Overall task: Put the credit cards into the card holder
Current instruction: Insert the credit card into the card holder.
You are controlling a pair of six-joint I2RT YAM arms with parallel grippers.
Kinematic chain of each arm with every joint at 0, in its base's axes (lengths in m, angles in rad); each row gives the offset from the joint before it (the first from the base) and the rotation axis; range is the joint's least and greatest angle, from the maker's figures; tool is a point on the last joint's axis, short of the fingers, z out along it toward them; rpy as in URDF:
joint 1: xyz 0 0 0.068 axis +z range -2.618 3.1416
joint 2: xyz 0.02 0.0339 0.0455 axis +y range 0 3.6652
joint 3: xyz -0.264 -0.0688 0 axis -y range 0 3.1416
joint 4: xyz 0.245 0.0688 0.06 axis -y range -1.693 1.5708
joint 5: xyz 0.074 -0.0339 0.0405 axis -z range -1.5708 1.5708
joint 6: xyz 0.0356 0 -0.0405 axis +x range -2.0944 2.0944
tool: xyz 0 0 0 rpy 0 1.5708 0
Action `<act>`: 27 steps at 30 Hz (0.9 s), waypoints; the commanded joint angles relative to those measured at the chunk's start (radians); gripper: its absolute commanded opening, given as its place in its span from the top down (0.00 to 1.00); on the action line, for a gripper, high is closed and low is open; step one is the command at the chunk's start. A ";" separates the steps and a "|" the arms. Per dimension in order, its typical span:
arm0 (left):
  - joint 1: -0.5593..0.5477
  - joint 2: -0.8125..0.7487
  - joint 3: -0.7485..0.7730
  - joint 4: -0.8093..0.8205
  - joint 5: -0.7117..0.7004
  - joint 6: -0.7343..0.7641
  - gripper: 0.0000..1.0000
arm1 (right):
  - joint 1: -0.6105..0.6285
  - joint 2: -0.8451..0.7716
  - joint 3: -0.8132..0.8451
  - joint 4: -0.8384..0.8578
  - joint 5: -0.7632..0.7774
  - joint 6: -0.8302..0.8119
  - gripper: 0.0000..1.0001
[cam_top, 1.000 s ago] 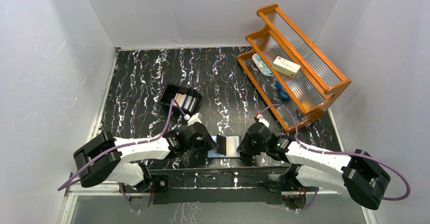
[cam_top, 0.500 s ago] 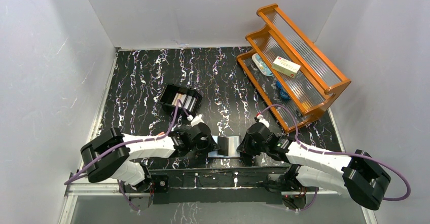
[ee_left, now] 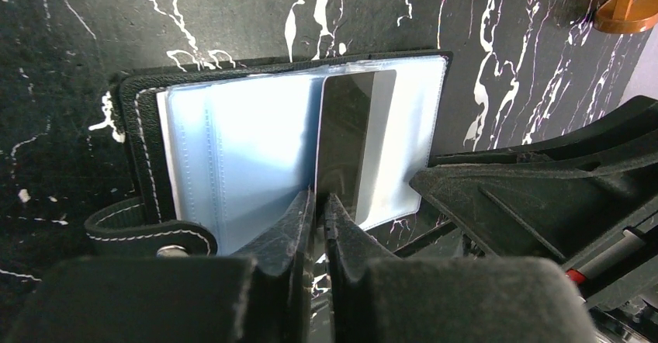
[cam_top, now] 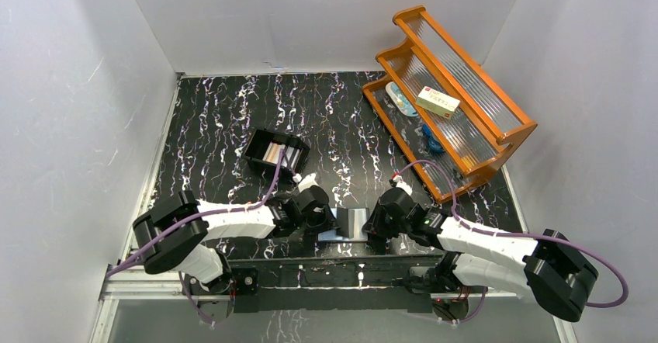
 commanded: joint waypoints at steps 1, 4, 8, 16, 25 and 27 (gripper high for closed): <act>-0.022 0.019 0.039 -0.059 -0.031 0.047 0.89 | 0.000 0.018 -0.008 -0.020 -0.002 0.004 0.70; -0.033 0.008 0.060 -0.079 -0.043 0.066 0.78 | 0.000 0.004 -0.001 -0.033 0.009 -0.004 0.70; -0.042 0.008 0.073 -0.090 -0.054 0.075 0.68 | 0.001 -0.014 -0.001 -0.049 0.020 -0.009 0.70; -0.050 -0.001 0.087 -0.096 -0.060 0.085 0.62 | 0.001 -0.038 0.060 -0.119 0.062 -0.034 0.69; -0.054 0.032 0.103 -0.089 -0.041 0.095 0.59 | -0.006 -0.016 0.045 -0.105 0.087 -0.044 0.68; -0.055 0.039 0.105 -0.086 -0.039 0.094 0.58 | -0.008 -0.004 0.037 -0.089 0.079 -0.046 0.68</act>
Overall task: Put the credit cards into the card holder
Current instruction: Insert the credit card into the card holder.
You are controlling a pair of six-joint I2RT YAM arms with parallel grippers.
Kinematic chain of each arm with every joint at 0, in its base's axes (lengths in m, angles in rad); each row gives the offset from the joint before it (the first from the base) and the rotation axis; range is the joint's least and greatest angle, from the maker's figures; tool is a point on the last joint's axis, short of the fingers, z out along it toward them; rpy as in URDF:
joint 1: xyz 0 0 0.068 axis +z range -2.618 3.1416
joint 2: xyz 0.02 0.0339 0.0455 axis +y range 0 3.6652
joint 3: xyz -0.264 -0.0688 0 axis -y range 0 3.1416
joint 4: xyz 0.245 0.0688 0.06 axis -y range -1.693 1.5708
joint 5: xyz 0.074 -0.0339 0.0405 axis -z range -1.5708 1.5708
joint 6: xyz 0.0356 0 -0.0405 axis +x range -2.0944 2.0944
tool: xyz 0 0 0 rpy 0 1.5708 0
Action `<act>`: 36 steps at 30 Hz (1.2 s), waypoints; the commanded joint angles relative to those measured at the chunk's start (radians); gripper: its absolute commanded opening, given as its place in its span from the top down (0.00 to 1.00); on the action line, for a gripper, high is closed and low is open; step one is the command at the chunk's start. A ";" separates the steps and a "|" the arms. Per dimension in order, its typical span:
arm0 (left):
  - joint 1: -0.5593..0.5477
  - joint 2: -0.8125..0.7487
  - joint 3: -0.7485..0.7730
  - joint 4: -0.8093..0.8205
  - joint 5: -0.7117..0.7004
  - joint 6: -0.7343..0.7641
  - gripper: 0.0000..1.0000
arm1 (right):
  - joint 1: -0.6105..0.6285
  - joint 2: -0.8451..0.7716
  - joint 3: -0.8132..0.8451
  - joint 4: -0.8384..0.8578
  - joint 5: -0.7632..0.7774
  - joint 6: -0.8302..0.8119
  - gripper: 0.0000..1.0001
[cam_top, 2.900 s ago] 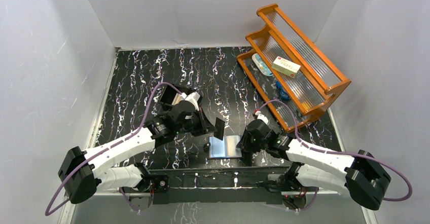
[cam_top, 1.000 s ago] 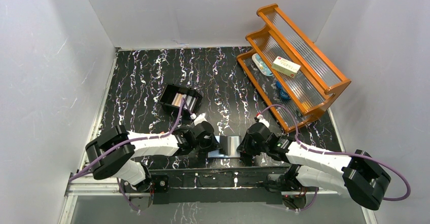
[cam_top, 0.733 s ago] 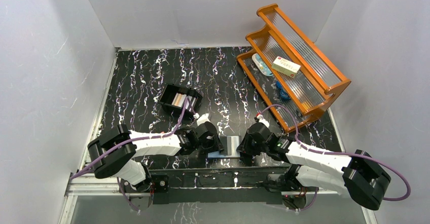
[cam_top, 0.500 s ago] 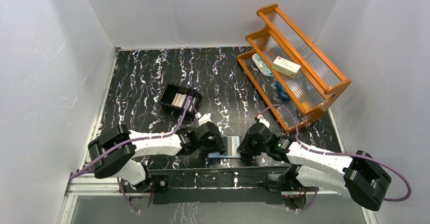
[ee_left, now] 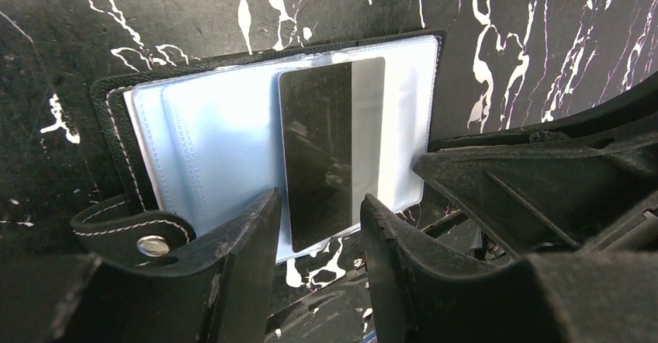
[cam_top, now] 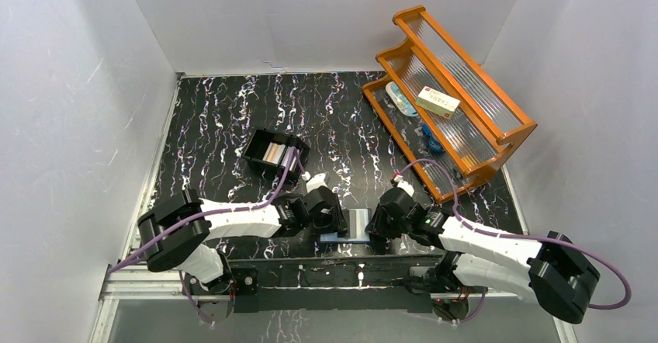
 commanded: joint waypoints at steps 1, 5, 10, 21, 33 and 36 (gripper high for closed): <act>-0.010 0.017 0.031 -0.006 -0.009 0.017 0.58 | -0.008 0.025 0.008 0.009 0.035 -0.021 0.68; -0.013 0.022 0.034 0.016 0.002 0.027 0.57 | -0.008 0.045 -0.002 0.046 0.009 -0.017 0.68; -0.018 0.043 0.051 0.030 0.018 0.042 0.57 | -0.008 0.062 -0.042 0.078 -0.013 -0.012 0.70; -0.027 0.084 0.095 0.022 0.024 0.082 0.56 | -0.008 0.043 -0.045 0.081 -0.024 -0.001 0.71; -0.036 0.067 0.115 -0.007 -0.017 0.088 0.53 | -0.008 0.006 -0.052 0.074 -0.018 0.002 0.72; -0.045 0.105 0.135 -0.003 -0.001 0.090 0.53 | -0.008 0.017 -0.060 0.100 -0.034 0.007 0.72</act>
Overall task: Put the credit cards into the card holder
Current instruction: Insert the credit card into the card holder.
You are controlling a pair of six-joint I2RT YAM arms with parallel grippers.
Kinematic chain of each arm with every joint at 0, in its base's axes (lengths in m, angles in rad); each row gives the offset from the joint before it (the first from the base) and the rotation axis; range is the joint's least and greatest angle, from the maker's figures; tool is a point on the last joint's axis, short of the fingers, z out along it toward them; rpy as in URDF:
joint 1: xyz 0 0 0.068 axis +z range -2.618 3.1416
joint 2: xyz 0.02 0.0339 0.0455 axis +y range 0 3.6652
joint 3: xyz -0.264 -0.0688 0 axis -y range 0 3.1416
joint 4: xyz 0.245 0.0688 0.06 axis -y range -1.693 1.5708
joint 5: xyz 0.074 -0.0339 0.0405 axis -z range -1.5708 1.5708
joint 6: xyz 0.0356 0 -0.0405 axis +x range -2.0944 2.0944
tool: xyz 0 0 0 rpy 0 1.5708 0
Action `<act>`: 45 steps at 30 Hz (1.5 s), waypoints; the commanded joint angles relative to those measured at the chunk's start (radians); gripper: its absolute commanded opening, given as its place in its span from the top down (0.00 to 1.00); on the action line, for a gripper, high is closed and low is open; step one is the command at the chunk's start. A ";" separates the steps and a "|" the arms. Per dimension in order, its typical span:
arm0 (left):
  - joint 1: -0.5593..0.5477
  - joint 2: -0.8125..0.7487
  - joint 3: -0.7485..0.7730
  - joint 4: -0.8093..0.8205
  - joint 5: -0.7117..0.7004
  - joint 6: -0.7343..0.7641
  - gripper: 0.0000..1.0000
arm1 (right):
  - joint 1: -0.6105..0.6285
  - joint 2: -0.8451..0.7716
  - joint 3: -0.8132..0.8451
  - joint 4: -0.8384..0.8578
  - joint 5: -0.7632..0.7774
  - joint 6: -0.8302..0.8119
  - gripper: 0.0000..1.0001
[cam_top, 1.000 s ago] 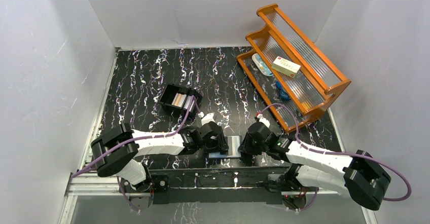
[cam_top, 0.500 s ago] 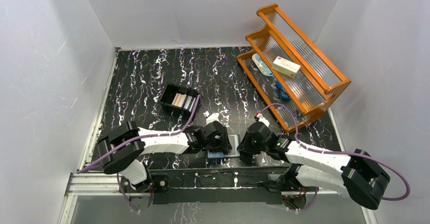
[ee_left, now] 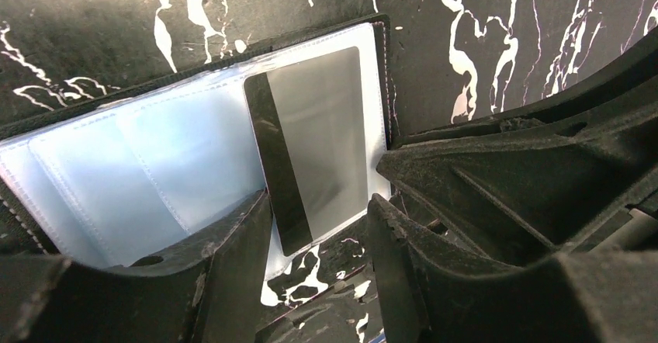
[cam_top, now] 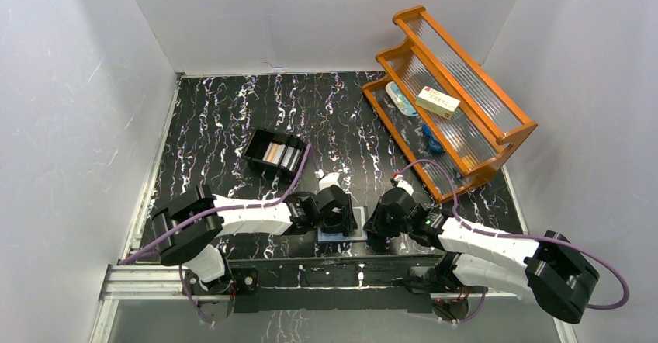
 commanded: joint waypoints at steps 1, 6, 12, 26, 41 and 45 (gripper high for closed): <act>-0.019 0.031 0.054 -0.001 -0.003 0.017 0.53 | 0.000 0.012 -0.032 0.021 -0.019 0.004 0.72; -0.028 0.025 0.073 0.014 -0.004 0.040 0.53 | 0.000 0.006 -0.040 0.054 -0.035 0.015 0.73; -0.032 0.029 0.069 0.051 0.012 0.043 0.52 | 0.000 -0.014 -0.056 0.065 -0.031 0.034 0.73; -0.032 -0.029 0.095 -0.110 -0.074 0.052 0.50 | 0.000 -0.069 -0.051 0.000 0.012 0.052 0.73; -0.024 -0.102 0.141 -0.424 -0.272 0.042 0.49 | 0.000 -0.130 -0.002 -0.081 0.045 0.032 0.69; -0.017 -0.110 0.122 -0.446 -0.277 0.046 0.54 | 0.000 -0.139 0.001 -0.078 0.048 0.029 0.69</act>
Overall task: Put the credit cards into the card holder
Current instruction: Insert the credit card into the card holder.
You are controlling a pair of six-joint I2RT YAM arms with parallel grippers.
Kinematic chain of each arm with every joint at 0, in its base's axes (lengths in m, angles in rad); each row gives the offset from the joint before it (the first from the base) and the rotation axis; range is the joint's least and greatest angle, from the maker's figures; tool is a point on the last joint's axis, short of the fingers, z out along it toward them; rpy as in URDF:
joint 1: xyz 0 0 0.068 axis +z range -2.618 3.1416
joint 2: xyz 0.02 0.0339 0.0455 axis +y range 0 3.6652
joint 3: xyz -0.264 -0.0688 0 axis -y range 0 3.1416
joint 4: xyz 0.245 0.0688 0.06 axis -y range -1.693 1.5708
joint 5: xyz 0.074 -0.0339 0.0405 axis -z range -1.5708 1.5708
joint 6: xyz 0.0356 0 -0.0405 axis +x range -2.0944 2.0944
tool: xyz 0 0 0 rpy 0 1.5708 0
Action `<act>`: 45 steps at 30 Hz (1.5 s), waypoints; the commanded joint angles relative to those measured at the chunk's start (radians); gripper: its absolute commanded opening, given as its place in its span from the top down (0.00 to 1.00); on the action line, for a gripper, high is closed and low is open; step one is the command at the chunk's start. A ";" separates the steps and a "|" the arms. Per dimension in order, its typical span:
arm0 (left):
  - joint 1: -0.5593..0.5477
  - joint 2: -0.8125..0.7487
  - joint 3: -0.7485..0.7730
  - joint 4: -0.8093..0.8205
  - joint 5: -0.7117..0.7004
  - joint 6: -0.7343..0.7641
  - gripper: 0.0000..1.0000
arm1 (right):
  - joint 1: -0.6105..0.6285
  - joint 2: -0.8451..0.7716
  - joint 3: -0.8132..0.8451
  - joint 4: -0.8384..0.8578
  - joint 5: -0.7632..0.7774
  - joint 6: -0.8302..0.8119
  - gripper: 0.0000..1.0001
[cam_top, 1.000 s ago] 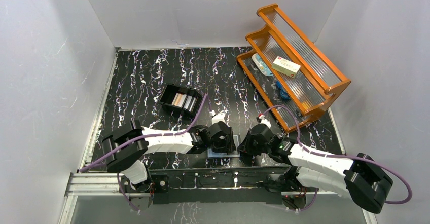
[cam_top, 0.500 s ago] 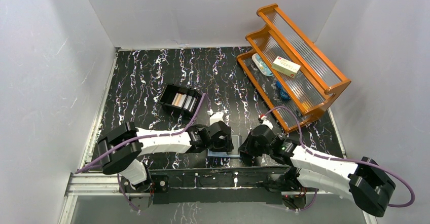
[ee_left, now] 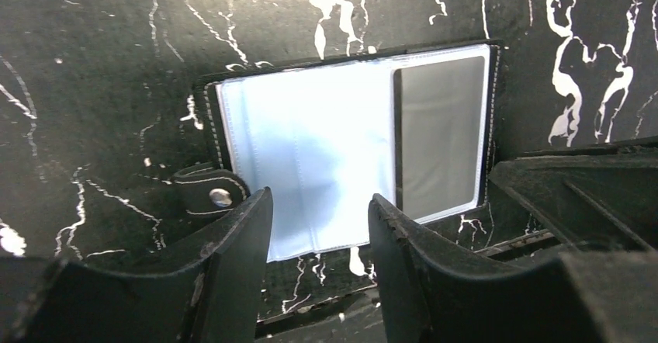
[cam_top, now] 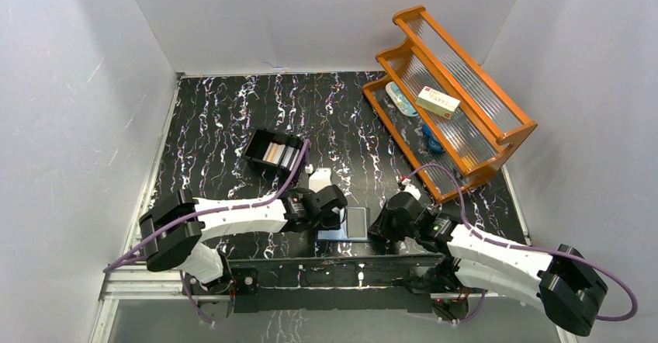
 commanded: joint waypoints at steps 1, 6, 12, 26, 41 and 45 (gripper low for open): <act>0.009 -0.040 0.017 -0.085 -0.065 0.018 0.54 | 0.004 -0.020 0.047 -0.004 0.025 -0.009 0.69; 0.008 -0.006 0.071 -0.124 -0.054 0.076 0.53 | 0.004 -0.018 0.093 0.013 -0.003 -0.034 0.69; 0.010 -0.022 0.089 0.094 0.144 0.124 0.62 | 0.004 -0.001 0.131 0.053 -0.032 -0.051 0.70; 0.063 0.076 -0.008 0.097 0.116 0.086 0.91 | 0.004 0.162 0.091 0.188 -0.061 -0.046 0.71; 0.063 0.125 0.103 -0.192 -0.056 0.092 0.85 | 0.004 0.130 0.019 0.118 -0.013 -0.025 0.72; 0.064 0.112 0.202 -0.261 -0.119 0.138 0.75 | 0.004 0.107 0.040 0.088 -0.015 -0.032 0.71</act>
